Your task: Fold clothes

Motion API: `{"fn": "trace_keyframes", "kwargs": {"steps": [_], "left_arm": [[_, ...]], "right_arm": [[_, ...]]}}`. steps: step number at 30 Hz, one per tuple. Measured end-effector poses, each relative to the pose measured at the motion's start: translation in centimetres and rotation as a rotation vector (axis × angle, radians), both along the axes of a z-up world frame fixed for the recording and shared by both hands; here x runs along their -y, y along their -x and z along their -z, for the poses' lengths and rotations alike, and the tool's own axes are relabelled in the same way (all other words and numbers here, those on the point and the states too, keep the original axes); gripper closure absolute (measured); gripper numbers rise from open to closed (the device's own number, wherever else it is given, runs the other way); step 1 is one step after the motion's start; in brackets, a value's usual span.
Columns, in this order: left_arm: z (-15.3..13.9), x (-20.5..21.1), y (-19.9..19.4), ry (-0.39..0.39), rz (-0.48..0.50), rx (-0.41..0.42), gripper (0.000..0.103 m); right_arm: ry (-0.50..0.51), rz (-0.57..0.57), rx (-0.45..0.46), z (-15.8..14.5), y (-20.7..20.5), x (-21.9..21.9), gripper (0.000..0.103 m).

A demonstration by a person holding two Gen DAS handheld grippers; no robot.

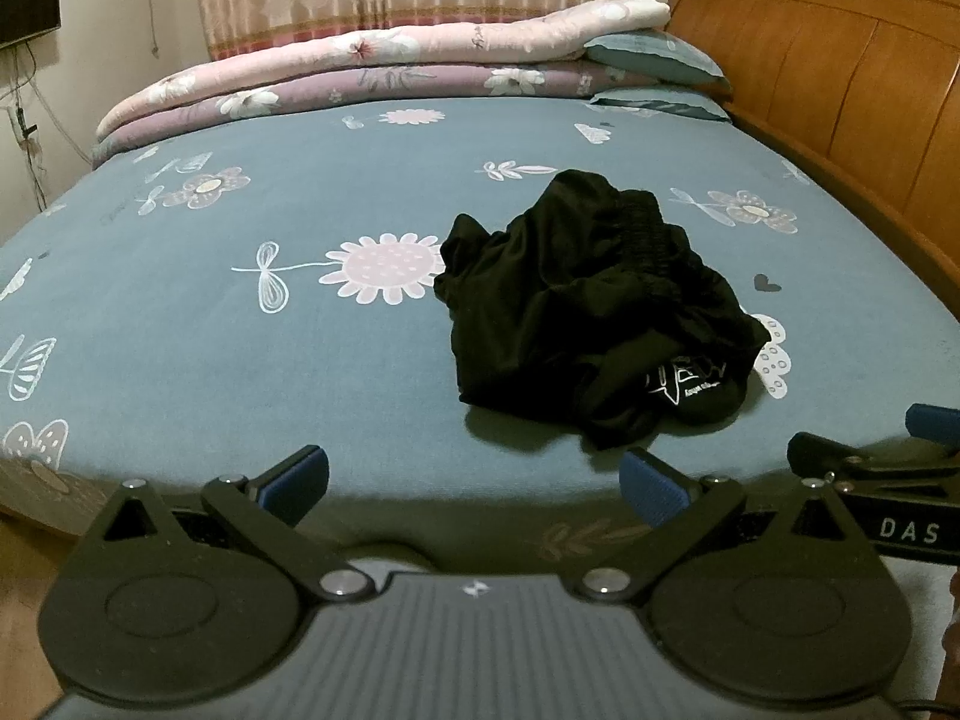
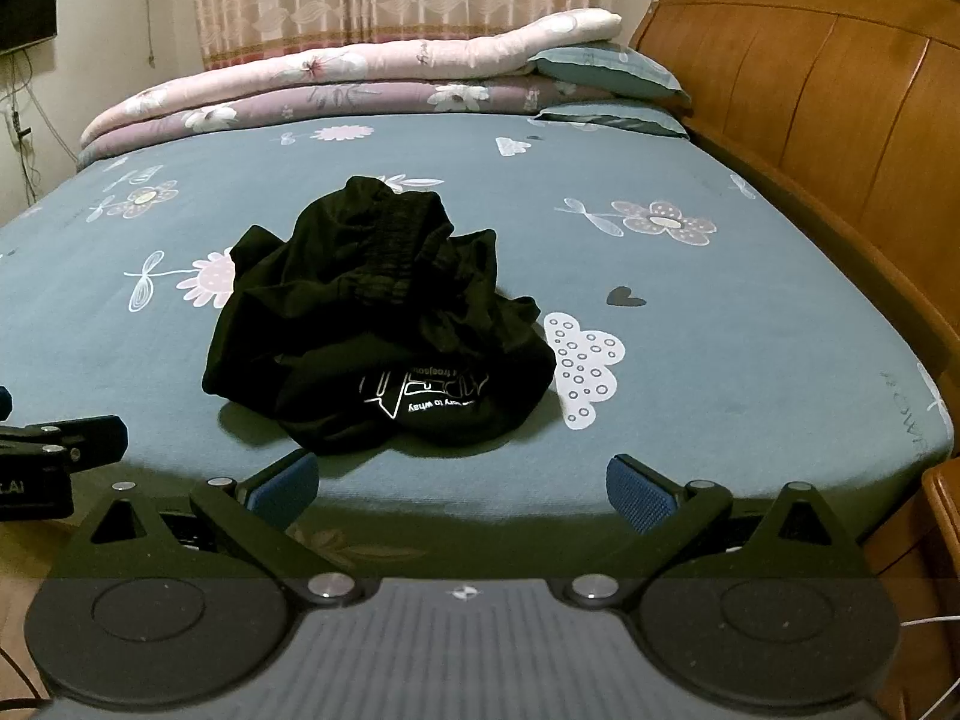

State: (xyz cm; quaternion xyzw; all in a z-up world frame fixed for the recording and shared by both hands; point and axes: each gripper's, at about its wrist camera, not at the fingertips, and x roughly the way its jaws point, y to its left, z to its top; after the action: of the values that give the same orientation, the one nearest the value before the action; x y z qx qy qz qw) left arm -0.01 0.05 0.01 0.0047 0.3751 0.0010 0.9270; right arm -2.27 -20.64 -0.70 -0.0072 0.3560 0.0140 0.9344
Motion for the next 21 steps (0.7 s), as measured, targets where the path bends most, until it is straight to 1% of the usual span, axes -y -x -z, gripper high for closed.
{"fn": "trace_keyframes", "kwargs": {"steps": [7,21], "left_arm": [[0.02,-0.37,-0.33,0.014,0.002,-0.017,0.000],[-0.08,0.07,-0.11,0.011,-0.001,-0.005,0.000]], "right_arm": [[-0.003,0.003,0.003,-0.08,0.02,0.32,0.000],[0.004,0.010,0.009,-0.11,-0.11,0.30,0.000]]}}
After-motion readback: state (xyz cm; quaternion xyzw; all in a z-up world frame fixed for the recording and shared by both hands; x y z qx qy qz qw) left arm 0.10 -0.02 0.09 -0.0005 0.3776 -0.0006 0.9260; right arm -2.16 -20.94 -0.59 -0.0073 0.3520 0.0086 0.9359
